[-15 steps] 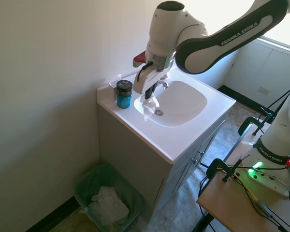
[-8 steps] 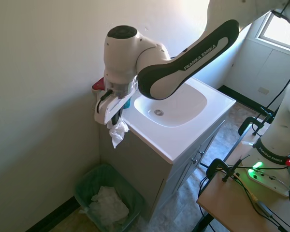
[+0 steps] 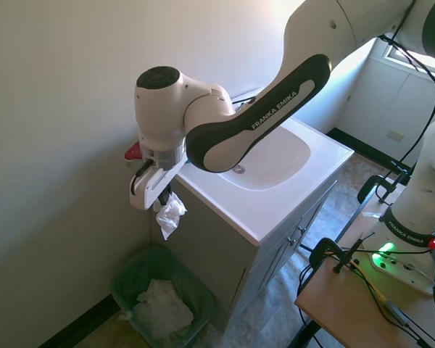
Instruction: Throw the tissue in the trash bin
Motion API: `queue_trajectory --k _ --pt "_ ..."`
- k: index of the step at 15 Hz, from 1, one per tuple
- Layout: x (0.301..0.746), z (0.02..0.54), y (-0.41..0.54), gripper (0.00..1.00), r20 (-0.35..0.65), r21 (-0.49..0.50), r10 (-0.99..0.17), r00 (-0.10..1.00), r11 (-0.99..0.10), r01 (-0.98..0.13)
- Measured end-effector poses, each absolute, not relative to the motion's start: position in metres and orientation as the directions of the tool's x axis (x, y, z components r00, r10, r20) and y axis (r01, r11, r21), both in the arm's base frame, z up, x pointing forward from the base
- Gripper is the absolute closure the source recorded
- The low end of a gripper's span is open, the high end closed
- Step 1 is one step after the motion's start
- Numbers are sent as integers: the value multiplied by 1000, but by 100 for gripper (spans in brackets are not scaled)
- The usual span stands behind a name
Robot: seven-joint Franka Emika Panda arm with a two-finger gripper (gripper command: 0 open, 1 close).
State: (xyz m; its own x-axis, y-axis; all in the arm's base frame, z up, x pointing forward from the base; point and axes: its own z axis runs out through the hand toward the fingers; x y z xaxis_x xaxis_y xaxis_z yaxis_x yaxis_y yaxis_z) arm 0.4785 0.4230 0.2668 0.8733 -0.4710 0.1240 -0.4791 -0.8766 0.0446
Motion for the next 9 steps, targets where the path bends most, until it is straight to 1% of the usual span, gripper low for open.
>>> queue_trajectory --k 9 --pt "479 266 420 0 128 55 -476 870 -873 -485"
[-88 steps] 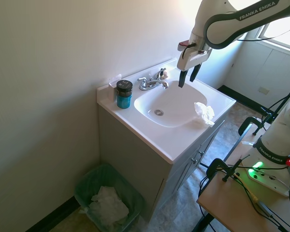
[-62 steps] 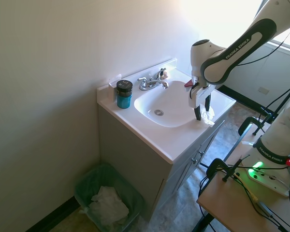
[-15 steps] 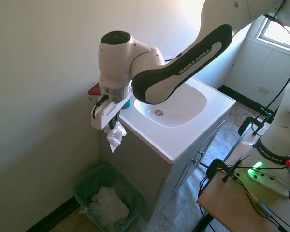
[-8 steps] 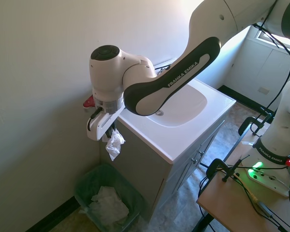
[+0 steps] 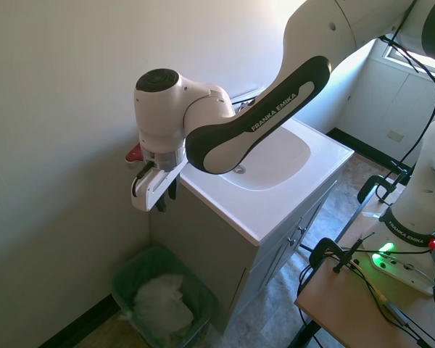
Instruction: Throw the tissue in the trash bin
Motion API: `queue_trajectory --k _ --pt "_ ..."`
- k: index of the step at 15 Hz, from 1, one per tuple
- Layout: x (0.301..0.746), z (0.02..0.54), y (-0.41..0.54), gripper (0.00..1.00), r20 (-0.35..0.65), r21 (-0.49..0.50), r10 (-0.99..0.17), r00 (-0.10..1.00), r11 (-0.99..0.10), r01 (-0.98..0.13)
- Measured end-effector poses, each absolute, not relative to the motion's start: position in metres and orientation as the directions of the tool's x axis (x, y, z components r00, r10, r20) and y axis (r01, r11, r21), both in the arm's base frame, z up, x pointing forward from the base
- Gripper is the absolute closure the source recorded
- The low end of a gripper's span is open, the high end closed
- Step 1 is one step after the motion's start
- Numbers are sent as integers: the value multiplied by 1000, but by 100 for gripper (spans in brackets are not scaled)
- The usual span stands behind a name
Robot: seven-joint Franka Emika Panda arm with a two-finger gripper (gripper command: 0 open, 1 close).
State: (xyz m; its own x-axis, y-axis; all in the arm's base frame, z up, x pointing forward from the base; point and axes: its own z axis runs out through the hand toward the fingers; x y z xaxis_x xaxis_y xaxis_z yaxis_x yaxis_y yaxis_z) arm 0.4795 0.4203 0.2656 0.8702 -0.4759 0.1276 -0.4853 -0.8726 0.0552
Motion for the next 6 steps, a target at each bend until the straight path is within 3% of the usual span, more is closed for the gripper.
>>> queue_trajectory --k 6 --pt "486 331 413 0 187 -10 -539 822 -837 -547"
